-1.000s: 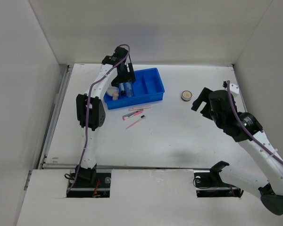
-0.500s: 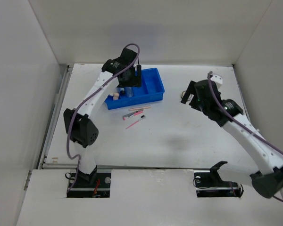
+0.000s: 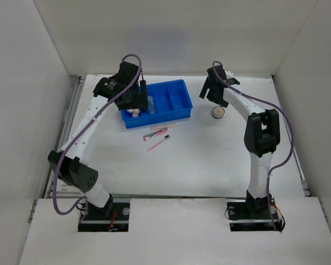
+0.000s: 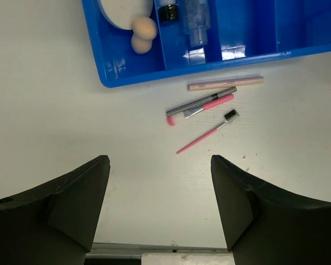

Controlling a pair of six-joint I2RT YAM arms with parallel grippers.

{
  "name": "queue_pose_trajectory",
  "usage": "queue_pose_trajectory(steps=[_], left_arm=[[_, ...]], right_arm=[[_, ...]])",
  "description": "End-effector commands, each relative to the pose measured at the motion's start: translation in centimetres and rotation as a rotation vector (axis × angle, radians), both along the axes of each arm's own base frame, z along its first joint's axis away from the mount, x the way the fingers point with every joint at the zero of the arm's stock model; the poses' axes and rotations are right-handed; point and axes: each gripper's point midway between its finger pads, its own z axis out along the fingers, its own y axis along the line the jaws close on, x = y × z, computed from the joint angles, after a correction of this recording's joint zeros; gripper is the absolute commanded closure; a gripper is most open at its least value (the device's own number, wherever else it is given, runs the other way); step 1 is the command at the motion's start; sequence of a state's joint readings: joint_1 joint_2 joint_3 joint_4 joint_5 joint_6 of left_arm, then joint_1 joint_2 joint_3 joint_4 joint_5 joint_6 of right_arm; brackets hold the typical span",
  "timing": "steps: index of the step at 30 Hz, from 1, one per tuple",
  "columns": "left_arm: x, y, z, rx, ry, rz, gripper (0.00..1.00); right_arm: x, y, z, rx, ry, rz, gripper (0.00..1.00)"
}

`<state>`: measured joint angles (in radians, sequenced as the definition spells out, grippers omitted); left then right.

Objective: Organize the makeup

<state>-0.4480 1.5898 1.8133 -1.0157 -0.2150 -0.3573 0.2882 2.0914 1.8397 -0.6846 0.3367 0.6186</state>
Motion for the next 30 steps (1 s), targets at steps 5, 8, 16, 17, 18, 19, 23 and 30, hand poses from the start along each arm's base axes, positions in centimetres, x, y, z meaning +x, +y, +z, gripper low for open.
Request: queue_pose_trajectory(steps=[5,8,16,17,18,19,23,30], left_arm=[[-1.5,0.8,-0.7,0.032,0.04,-0.009,0.29],[-1.3,0.7,-1.1,0.037,0.05,-0.009,0.29],[-1.2,0.5,-1.7,0.044,0.069,-0.022,0.29],[-1.2,0.5,-1.7,0.044,0.069,-0.022,0.29],[-1.2,0.5,-1.7,0.044,0.069,-0.022,0.29],[-1.2,0.5,-1.7,0.044,0.069,-0.022,0.29],[-1.1,0.4,-2.1,0.047,0.078,-0.022,0.29],[-0.8,0.3,-1.6,0.049,0.069,-0.029,0.29]], right_arm=[[0.3,-2.7,-2.1,0.009,0.058,-0.037,0.01],[-0.1,-2.6,-3.5,0.013,0.075,-0.032,0.01],[-0.3,-3.3,-6.3,0.013,0.126,-0.029,0.01],[-0.5,-3.7,-6.6,0.02,0.137,-0.033,0.01],[-0.5,-3.7,-6.6,0.014,0.138,-0.026,0.01],[-0.3,-3.5,-6.5,0.021,0.128,-0.013,0.01],[0.0,-3.3,-6.8,0.027,0.136,-0.008,0.01],[-0.6,-3.4,-7.8,0.018,0.181,-0.009,0.19]])
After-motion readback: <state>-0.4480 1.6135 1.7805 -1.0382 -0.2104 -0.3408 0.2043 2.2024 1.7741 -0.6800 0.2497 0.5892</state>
